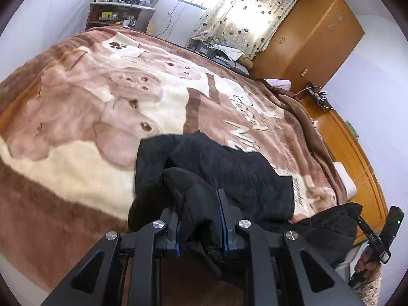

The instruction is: Fold large clothes

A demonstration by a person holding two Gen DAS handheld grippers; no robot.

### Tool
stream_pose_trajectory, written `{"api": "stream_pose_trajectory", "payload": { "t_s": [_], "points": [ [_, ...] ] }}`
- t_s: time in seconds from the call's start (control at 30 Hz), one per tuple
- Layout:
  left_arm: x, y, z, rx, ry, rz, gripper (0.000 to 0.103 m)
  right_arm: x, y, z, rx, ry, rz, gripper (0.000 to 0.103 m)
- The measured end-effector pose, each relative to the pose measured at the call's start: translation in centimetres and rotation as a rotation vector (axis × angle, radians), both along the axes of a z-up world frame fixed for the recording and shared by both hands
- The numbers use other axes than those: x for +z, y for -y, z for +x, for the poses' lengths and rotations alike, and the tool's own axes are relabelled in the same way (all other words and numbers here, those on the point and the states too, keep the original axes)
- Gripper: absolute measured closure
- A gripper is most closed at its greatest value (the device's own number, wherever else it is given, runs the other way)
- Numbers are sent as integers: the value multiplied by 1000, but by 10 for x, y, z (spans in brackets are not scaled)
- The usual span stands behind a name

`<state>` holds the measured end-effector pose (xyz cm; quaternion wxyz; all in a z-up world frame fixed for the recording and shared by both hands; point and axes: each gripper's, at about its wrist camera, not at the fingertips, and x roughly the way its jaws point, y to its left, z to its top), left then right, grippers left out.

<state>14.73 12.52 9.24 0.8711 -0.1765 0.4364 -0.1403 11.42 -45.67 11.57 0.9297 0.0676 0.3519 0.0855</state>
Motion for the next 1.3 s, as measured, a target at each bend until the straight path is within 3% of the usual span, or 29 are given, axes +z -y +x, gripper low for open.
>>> {"api": "stream_pose_trajectory", "payload": {
  "t_s": [0.1, 0.33, 0.7, 0.9, 1.1, 1.3],
  "points": [
    [-4, 7, 34, 17, -24, 45, 80, -2, 2, 31, -21, -26, 2, 91],
    [-31, 17, 117, 66, -128, 65, 79, -22, 8, 102, -78, -97, -1, 91],
    [-87, 27, 206, 118, -284, 84, 77, -69, 16, 193, -104, -227, -30, 90],
    [-119, 31, 236, 130, -356, 97, 74, -98, 14, 226, -111, -296, -52, 90],
    [-143, 42, 251, 114, -377, 145, 72, -128, 14, 251, -135, -354, -46, 90],
    [-152, 40, 256, 116, -391, 113, 64, -149, 14, 263, -161, -404, -24, 89]
  ]
}}
